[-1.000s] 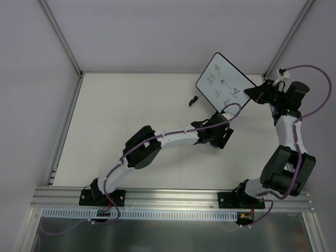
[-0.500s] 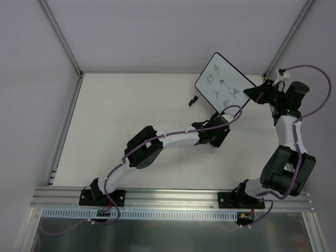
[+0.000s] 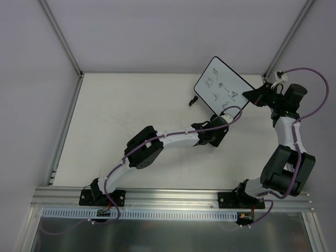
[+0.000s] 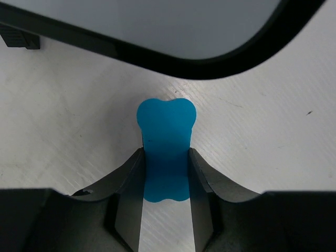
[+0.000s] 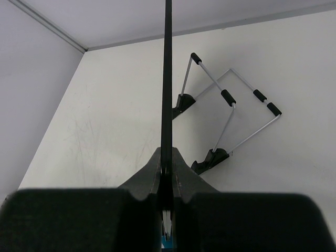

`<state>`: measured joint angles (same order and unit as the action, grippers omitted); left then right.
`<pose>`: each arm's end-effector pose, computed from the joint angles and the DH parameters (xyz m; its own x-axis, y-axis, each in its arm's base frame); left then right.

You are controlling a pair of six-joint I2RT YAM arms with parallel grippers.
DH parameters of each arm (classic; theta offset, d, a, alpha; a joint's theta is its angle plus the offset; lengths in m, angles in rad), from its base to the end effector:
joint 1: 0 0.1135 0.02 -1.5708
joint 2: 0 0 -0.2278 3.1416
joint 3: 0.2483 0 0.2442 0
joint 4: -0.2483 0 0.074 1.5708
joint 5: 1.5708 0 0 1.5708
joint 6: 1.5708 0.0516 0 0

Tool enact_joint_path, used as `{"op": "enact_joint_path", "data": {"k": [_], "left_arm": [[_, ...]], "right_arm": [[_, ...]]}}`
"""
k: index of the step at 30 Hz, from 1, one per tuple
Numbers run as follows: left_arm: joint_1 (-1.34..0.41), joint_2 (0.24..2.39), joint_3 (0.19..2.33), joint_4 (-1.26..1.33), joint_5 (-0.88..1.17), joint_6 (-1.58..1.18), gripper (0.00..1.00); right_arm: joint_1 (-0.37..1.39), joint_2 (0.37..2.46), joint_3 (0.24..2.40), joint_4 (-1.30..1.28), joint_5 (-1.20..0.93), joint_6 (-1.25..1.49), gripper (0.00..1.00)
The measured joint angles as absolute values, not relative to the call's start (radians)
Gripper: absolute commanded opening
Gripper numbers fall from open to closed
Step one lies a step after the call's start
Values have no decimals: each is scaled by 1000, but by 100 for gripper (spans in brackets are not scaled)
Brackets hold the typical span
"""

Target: Erase the whiteboard

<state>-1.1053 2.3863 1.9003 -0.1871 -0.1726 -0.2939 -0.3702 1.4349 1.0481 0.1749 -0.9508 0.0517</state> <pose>0.2417 -0.4614 0.1343 -0.5054 0.3703 -0.7794 0.7038 0.6995 -0.1240 0.3253 -0.0812 0.2836 -0.2233 0.1189 -0.9675 -0.5207 0.8245 0.2215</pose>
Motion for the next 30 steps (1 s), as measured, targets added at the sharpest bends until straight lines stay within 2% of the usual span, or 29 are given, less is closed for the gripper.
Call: {"op": "enact_joint_path", "data": {"k": [4, 8, 16, 22, 25, 30], "left_arm": [[-1105, 2363, 1849, -144, -192, -294, 8], [-1102, 2259, 1688, -118, -217, -295, 1], [-991, 1775, 1090, -38, -264, -356, 1], [-906, 1424, 783, 90, -319, -400, 4], [-869, 1316, 656, 168, -321, -410, 7], [-823, 1289, 585, 262, -323, -407, 7]], "right_arm": [[-357, 1429, 1032, 179, -946, 51, 0], [-297, 1408, 995, 183, -930, 46, 0], [-82, 1345, 847, 198, -870, 28, 0], [16, 1291, 701, 316, -832, 68, 0], [49, 1271, 641, 401, -818, 83, 0], [79, 1271, 578, 501, -819, 118, 0]]}}
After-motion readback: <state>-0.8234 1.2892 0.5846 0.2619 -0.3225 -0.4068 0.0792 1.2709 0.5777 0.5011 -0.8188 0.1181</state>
